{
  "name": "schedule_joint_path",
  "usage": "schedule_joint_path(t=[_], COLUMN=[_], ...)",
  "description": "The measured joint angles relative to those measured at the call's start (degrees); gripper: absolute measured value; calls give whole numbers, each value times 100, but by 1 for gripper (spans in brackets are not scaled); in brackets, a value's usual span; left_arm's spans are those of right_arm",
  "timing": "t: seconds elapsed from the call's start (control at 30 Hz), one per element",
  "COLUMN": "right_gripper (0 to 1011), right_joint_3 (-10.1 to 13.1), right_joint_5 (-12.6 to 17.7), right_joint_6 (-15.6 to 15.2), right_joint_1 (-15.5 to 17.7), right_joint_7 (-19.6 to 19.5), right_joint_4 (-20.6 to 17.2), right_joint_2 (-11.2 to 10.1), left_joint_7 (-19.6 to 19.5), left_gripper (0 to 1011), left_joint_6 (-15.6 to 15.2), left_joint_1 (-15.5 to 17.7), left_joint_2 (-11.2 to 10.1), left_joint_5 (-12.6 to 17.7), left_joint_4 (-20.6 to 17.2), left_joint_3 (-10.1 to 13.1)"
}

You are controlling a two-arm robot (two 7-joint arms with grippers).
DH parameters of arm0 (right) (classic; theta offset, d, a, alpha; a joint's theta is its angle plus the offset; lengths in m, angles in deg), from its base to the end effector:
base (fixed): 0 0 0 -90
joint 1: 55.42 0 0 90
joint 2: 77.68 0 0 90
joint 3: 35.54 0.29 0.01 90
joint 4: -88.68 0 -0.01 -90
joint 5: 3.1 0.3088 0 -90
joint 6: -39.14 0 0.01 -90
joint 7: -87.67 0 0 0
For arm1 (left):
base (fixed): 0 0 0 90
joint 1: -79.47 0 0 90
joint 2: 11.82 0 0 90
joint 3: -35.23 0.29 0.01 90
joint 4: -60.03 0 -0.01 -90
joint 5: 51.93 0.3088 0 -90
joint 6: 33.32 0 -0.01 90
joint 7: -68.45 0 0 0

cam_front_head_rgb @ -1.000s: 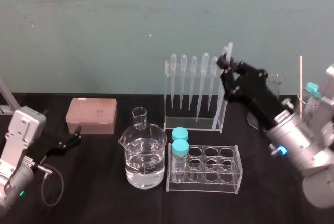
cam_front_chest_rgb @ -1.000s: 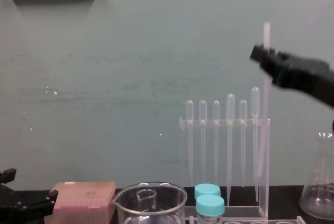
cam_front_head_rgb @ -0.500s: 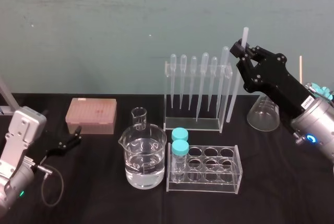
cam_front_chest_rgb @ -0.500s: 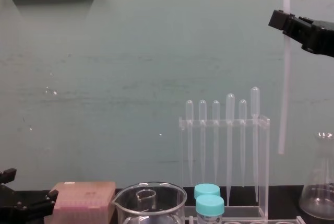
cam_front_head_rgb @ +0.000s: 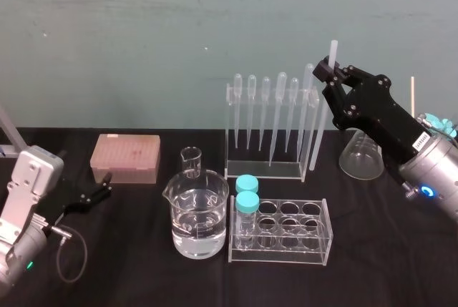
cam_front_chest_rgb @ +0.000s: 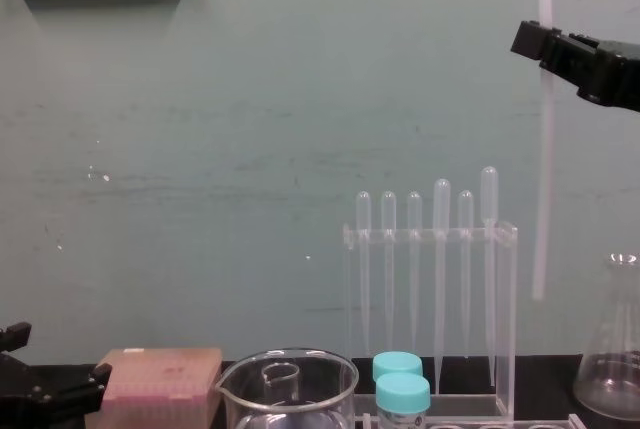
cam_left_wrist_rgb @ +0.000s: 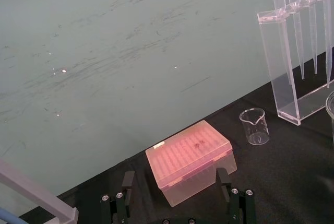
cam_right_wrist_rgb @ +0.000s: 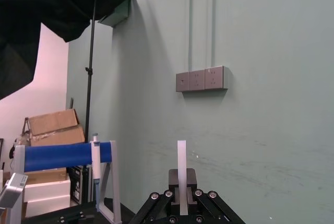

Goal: Pick up the stirring rod with one hand, then place it down.

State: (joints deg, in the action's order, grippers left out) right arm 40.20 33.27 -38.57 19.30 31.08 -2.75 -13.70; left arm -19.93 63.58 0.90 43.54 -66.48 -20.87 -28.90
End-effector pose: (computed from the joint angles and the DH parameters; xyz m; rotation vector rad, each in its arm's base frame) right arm 0.3856 -0.0557 -0.2014 0.3390 -0.2467 -0.7417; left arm 0.3581 0.0826 -0.3023 0.3045 -0.2848 1.2479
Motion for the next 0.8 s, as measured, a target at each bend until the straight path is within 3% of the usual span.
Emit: schedule_joint_path(t=[0.8], right_gripper=[69], right_joint_3=[-80], right_joint_5=[18], right_joint_6=[15], right_joint_1=[-12], right_joint_7=[-50], right_joint_4=[35], right_joint_2=[0], left_joint_7=[0], left_gripper=[1000], left_joint_6=[0], left_joint_1=[0], left_joint_2=[0], left_joint_5=[0], left_joint_4=[0], left_joint_3=[0])
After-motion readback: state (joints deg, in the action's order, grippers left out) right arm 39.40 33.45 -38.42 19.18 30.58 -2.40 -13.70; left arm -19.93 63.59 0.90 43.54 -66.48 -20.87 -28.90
